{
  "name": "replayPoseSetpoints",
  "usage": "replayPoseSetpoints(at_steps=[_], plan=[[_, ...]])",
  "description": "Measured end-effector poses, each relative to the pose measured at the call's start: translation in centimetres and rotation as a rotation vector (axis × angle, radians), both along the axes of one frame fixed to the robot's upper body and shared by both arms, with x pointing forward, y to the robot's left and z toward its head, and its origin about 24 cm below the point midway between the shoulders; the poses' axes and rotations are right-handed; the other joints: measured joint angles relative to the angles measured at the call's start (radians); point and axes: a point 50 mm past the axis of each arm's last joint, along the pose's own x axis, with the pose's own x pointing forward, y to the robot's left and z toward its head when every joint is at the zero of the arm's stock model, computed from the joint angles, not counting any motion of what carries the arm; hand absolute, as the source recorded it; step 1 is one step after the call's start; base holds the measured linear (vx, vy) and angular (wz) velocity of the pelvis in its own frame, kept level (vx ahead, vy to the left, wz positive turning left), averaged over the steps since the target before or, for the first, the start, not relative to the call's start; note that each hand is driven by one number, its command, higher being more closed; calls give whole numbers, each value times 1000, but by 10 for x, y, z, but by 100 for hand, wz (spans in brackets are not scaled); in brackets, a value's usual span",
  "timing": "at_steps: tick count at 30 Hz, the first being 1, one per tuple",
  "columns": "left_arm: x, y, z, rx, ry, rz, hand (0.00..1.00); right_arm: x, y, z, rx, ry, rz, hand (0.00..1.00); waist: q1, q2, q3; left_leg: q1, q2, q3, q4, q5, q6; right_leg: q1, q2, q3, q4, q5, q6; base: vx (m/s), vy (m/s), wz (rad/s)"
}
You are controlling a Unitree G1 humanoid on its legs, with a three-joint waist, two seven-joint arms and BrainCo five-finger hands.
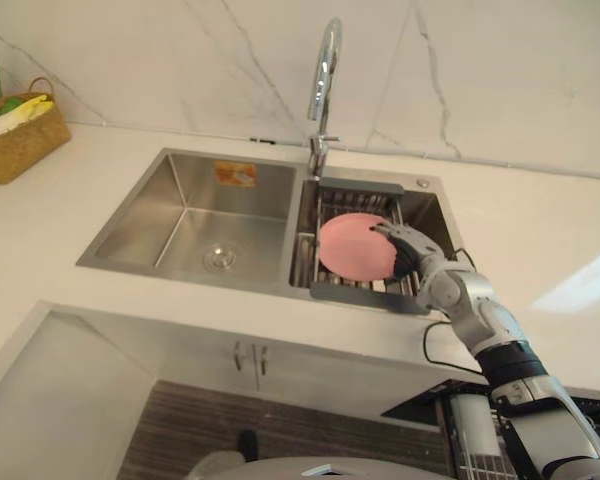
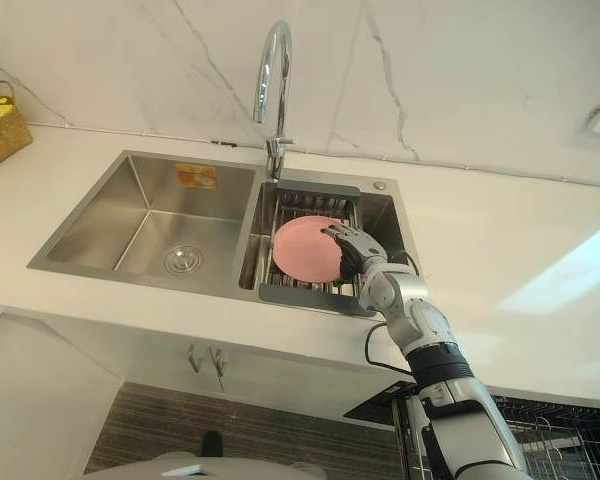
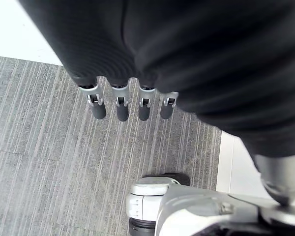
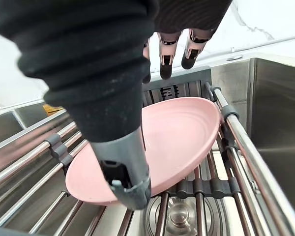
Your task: Walk over to the sink, pick up the cup, carry it to the dishwasher, place the cup inside the dishwasher, then close the dishwasher door
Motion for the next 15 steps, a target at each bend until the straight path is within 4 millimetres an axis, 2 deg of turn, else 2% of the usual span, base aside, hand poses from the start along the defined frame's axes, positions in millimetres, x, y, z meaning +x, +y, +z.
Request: replayPoseSetpoints(at_steps=[5, 10, 15], plan=[[0, 0, 0, -8, 0, 0, 0, -1, 0, -2, -9, 30, 6, 0, 1, 0, 0, -3, -8, -3, 0, -1, 3, 1, -7, -3, -1, -2, 3, 23, 7, 4], [0, 1, 0, -14, 2, -6, 0, 0, -1, -2, -38, -13, -3, 0, -1, -2, 1, -5, -12, -21, 0, 5, 13, 13, -7, -26, -2, 5, 16, 56, -29, 11], [1, 0, 0, -16, -1, -6, 0, 0, -7, -7, -91, -41, -30, 0, 14, -2, 1, -3, -10, -26, 0, 5, 13, 17, -4, -29, -3, 5, 16, 15, -29, 2]])
